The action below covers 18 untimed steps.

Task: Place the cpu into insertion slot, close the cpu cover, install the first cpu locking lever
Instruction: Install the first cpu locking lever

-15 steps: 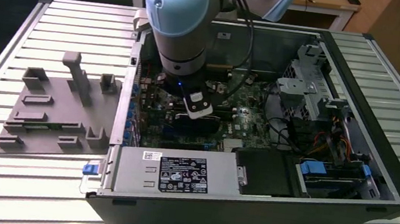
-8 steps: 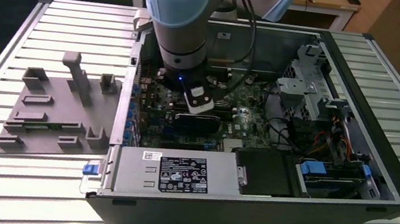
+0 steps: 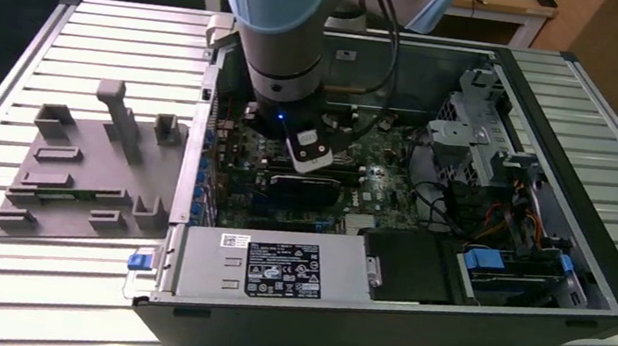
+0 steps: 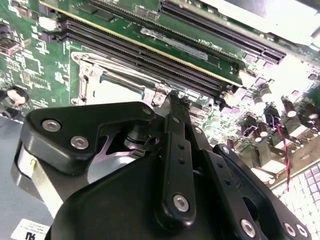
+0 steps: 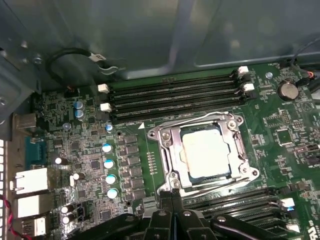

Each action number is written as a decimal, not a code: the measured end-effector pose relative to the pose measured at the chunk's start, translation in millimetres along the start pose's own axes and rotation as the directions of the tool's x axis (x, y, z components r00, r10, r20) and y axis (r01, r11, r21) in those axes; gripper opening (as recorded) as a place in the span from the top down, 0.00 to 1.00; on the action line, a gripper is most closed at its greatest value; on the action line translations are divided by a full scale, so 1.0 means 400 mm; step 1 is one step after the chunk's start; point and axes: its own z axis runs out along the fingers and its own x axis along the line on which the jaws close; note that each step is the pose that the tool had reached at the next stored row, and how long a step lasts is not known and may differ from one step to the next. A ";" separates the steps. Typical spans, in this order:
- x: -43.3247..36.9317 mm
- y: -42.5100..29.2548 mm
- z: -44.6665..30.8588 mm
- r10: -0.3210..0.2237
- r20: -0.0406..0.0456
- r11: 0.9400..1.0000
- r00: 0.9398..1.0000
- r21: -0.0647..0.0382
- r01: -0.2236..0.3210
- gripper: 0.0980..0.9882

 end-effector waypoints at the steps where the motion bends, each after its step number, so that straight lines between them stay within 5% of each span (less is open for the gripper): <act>1: -0.005 0.001 0.001 0.001 0.001 1.000 1.000 0.001 -0.001 1.00; 13: -0.085 0.016 0.012 0.006 0.003 1.000 1.000 0.010 -0.006 1.00; 18: -0.101 0.031 0.017 0.004 0.006 1.000 1.000 0.027 -0.004 1.00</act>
